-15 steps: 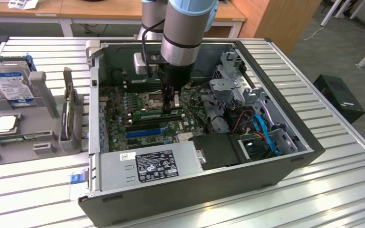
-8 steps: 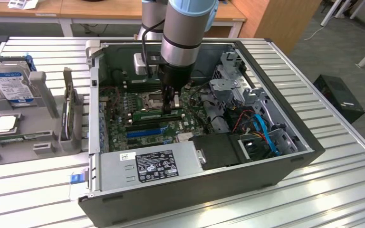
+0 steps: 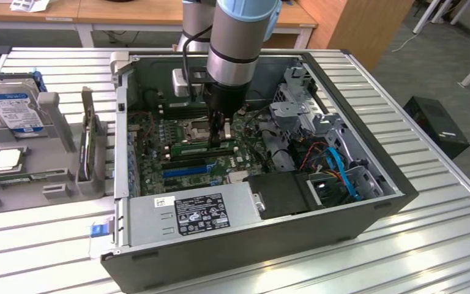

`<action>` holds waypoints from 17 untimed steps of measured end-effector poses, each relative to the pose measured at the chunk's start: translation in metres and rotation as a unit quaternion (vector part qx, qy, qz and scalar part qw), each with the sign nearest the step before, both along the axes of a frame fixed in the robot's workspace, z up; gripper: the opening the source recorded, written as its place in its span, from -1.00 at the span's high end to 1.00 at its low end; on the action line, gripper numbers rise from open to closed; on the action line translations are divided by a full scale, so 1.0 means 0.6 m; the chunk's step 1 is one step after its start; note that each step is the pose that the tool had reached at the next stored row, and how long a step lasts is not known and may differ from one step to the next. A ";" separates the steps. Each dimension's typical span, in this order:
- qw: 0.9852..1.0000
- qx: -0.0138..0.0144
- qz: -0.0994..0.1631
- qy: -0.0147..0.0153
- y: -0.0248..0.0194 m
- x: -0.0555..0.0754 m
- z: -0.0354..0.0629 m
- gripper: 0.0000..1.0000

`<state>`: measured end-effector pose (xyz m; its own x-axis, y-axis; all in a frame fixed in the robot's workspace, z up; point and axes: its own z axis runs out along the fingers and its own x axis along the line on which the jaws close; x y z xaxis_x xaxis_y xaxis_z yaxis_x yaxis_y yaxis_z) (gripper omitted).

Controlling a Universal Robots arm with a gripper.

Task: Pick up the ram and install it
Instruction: 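Insert the ram into the slot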

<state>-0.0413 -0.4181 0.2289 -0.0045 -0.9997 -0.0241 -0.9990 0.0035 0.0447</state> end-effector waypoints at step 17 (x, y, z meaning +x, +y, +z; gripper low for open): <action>1.000 0.000 0.000 0.000 0.0000 0.000 -0.008 0.76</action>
